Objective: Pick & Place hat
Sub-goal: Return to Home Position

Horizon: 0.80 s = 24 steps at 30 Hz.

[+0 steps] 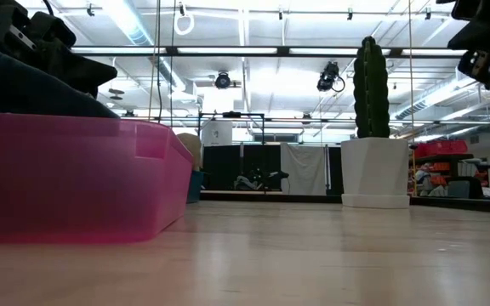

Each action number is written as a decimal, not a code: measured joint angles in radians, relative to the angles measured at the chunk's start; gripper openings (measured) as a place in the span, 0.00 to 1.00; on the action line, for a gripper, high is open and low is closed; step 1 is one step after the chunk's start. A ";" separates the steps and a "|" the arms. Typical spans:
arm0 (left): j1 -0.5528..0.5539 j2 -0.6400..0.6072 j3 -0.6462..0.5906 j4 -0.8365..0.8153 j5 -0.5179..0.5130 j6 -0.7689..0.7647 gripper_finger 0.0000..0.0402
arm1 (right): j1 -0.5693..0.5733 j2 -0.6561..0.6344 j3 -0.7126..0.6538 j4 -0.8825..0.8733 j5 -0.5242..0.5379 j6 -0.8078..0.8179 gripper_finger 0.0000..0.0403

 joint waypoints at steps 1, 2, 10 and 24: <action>0.000 0.000 0.000 0.000 0.000 0.000 0.05 | 0.000 -0.007 -0.008 0.011 0.007 -0.020 0.01; 0.000 0.000 0.000 0.000 0.000 0.000 0.05 | 0.000 -0.016 -0.019 0.021 0.020 -0.039 0.01; 0.000 0.000 0.000 0.006 -0.003 0.000 0.05 | -0.001 -0.138 -0.218 0.344 0.039 -0.150 0.00; 0.000 0.000 0.000 0.006 -0.003 0.000 0.05 | -0.042 -0.341 -0.320 0.502 0.132 -0.411 0.00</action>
